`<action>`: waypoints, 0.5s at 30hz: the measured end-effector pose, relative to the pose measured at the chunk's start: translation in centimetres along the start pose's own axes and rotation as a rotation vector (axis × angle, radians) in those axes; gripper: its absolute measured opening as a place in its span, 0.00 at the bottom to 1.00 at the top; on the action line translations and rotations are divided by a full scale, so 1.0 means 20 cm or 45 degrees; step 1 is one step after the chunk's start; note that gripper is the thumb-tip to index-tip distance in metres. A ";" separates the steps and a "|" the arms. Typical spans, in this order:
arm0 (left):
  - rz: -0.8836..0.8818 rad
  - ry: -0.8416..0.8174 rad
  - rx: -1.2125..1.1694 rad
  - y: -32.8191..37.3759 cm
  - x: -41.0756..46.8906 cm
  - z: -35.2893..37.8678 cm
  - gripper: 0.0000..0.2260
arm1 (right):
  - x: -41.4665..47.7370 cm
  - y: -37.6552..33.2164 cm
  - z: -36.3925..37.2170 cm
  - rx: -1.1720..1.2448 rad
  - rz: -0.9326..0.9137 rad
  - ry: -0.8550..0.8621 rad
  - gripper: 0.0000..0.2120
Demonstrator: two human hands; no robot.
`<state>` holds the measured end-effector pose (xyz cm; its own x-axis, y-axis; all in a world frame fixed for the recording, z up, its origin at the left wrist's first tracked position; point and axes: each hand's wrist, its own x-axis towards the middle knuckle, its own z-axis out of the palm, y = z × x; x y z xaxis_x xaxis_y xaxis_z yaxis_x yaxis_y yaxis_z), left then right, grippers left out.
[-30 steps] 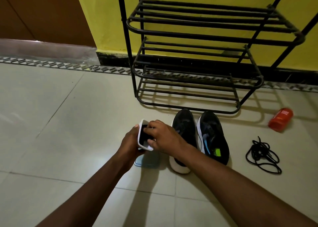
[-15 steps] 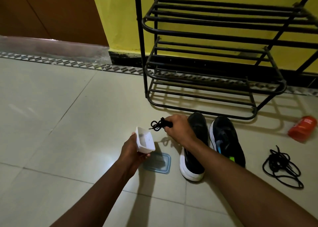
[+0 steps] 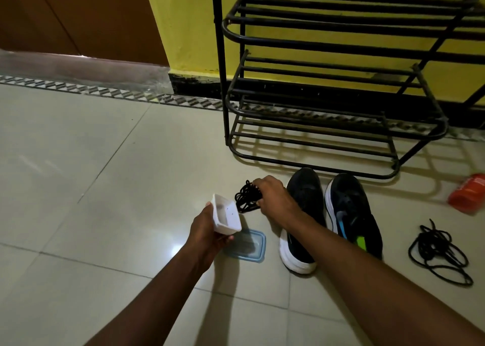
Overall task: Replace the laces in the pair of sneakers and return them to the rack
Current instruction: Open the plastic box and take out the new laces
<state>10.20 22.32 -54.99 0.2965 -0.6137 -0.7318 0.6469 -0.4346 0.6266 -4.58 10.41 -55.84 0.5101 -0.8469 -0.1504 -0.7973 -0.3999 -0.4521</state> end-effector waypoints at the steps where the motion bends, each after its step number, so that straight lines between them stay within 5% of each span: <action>1: 0.005 0.003 -0.007 0.00 0.00 0.00 0.18 | -0.02 0.00 0.00 0.016 0.010 0.045 0.20; 6: 0.025 0.012 -0.014 -0.02 -0.03 0.01 0.17 | -0.12 -0.03 0.04 0.007 0.056 0.095 0.21; 15: 0.104 0.090 -0.002 -0.01 -0.03 -0.03 0.20 | -0.29 -0.15 0.18 -0.312 0.074 -0.356 0.31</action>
<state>10.19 23.19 -54.86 0.3970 -0.5987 -0.6956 0.6196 -0.3843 0.6844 -3.96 17.72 -56.90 0.5032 -0.7556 -0.4193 -0.8638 -0.4546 -0.2174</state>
